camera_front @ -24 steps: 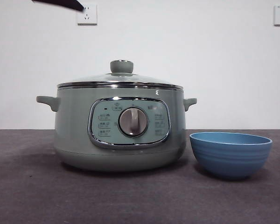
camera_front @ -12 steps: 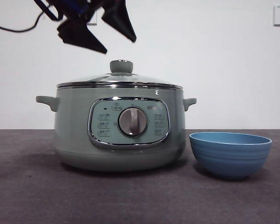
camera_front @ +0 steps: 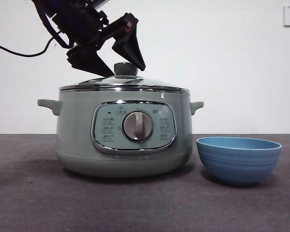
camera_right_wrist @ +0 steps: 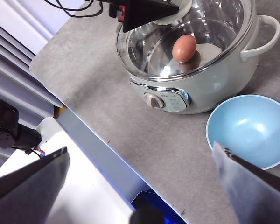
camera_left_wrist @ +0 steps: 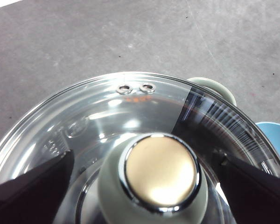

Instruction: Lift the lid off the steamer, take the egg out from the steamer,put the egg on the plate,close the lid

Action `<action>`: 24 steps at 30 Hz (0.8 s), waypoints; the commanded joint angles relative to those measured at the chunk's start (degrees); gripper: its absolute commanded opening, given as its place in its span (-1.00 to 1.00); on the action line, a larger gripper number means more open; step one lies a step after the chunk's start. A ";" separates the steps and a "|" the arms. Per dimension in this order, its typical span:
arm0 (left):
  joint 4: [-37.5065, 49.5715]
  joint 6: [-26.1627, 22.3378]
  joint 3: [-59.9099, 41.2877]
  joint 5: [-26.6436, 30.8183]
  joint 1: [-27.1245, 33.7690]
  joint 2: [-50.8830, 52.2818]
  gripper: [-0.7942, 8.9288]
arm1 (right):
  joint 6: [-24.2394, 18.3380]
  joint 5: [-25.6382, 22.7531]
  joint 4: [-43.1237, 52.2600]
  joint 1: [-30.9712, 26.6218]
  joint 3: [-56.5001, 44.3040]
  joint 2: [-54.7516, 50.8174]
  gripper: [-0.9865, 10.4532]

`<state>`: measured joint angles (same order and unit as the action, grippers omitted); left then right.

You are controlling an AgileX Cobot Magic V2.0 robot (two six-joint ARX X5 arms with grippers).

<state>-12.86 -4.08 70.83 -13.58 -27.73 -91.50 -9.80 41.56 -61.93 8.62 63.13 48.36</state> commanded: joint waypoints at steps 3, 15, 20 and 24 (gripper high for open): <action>0.85 -0.63 0.07 0.68 -0.33 -1.03 0.18 | 0.35 0.07 0.20 0.07 0.04 0.02 0.11; 0.15 -0.39 0.07 1.18 -0.85 -1.03 -0.29 | 0.33 0.07 0.66 0.07 0.04 0.02 0.11; -0.96 -0.39 0.07 1.03 -0.85 -1.03 -0.53 | 0.33 0.04 0.66 0.07 0.04 0.02 0.11; -1.79 -0.37 0.07 1.05 -0.85 -1.01 -0.57 | 0.33 0.04 0.85 0.07 0.04 0.04 0.11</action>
<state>-13.63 -4.69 71.16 -12.73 -28.69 -92.05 -9.80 41.56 -61.49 8.62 63.13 48.38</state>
